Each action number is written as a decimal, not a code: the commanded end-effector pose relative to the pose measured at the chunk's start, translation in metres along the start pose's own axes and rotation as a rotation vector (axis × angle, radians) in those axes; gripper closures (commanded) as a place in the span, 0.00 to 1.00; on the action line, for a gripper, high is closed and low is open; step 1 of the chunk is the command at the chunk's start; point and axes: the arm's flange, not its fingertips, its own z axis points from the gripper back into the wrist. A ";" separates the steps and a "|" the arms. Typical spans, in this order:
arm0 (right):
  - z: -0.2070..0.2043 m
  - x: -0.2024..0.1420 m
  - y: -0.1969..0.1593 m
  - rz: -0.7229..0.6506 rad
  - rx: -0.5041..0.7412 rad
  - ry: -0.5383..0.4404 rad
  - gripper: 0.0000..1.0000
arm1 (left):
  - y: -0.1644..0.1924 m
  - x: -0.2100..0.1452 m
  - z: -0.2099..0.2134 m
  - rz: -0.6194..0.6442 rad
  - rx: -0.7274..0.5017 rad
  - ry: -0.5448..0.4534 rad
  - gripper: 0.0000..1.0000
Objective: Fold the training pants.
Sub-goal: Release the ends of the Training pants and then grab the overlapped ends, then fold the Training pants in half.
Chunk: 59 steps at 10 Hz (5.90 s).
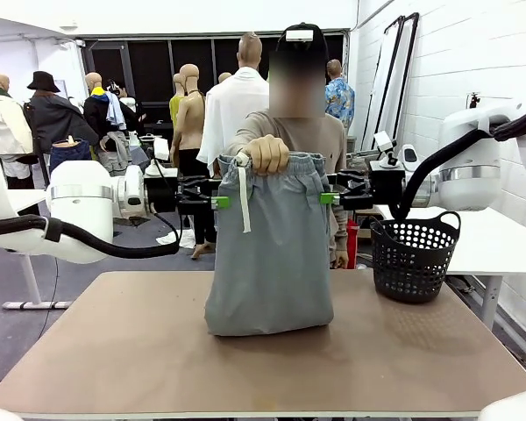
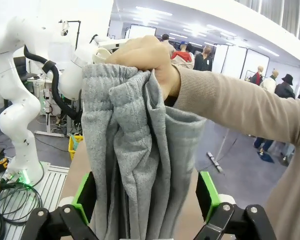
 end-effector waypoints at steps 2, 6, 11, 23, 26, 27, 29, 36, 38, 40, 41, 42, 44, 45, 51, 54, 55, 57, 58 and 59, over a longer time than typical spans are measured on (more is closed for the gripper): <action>0.003 0.002 0.006 -0.045 -0.023 -0.008 0.00 | -0.011 0.002 0.012 0.025 0.026 -0.042 0.00; 0.002 0.004 0.009 -0.065 -0.025 -0.006 0.00 | -0.016 -0.002 0.023 0.022 0.053 -0.039 0.00; -0.001 0.003 0.009 -0.071 -0.019 -0.020 0.00 | -0.002 0.002 0.016 -0.023 0.060 -0.019 0.00; -0.024 -0.002 0.030 -0.105 -0.004 -0.010 0.00 | 0.008 -0.001 -0.009 -0.011 -0.049 -0.013 0.00; -0.036 -0.004 0.028 -0.048 -0.072 -0.010 0.00 | 0.009 -0.002 -0.017 -0.034 -0.042 0.007 0.00; -0.037 -0.005 0.026 -0.039 -0.076 -0.014 0.00 | 0.010 -0.003 -0.019 -0.037 -0.044 0.010 0.00; -0.041 -0.007 0.023 -0.041 -0.058 -0.009 0.00 | 0.009 -0.005 -0.024 -0.062 -0.045 0.016 0.00; -0.043 -0.010 0.016 -0.074 0.018 -0.021 0.00 | 0.011 -0.004 -0.032 -0.061 -0.055 0.018 0.05; -0.041 -0.009 0.015 -0.071 0.016 -0.015 0.29 | 0.011 -0.004 -0.031 -0.069 -0.059 0.025 0.45; -0.040 -0.009 0.014 -0.075 0.028 -0.009 0.69 | 0.011 -0.005 -0.031 -0.066 -0.065 0.035 0.85; -0.039 -0.009 0.014 -0.080 0.037 -0.007 0.89 | 0.010 -0.005 -0.030 -0.066 -0.061 0.036 1.00; -0.039 -0.009 0.013 -0.088 0.047 -0.004 1.00 | 0.009 -0.005 -0.029 -0.065 -0.060 0.031 1.00; -0.038 -0.009 0.011 -0.102 0.078 0.005 1.00 | 0.007 -0.003 -0.027 -0.064 -0.053 0.018 1.00; -0.038 -0.009 0.010 -0.105 0.092 0.010 1.00 | 0.007 -0.003 -0.026 -0.060 -0.051 0.015 1.00; -0.041 -0.010 0.009 -0.084 0.085 0.047 1.00 | 0.010 -0.007 -0.029 -0.052 -0.071 0.057 1.00; -0.039 -0.012 0.014 -0.077 0.081 0.028 1.00 | 0.007 -0.006 -0.024 -0.045 -0.068 0.034 1.00; -0.039 -0.012 0.014 -0.077 0.081 0.028 1.00 | 0.007 -0.006 -0.024 -0.045 -0.068 0.034 1.00; -0.039 -0.012 0.014 -0.077 0.081 0.028 1.00 | 0.007 -0.006 -0.024 -0.045 -0.068 0.034 1.00; -0.039 -0.012 0.014 -0.077 0.081 0.028 1.00 | 0.007 -0.006 -0.024 -0.045 -0.068 0.034 1.00; -0.039 -0.012 0.014 -0.077 0.081 0.028 1.00 | 0.007 -0.006 -0.024 -0.045 -0.068 0.034 1.00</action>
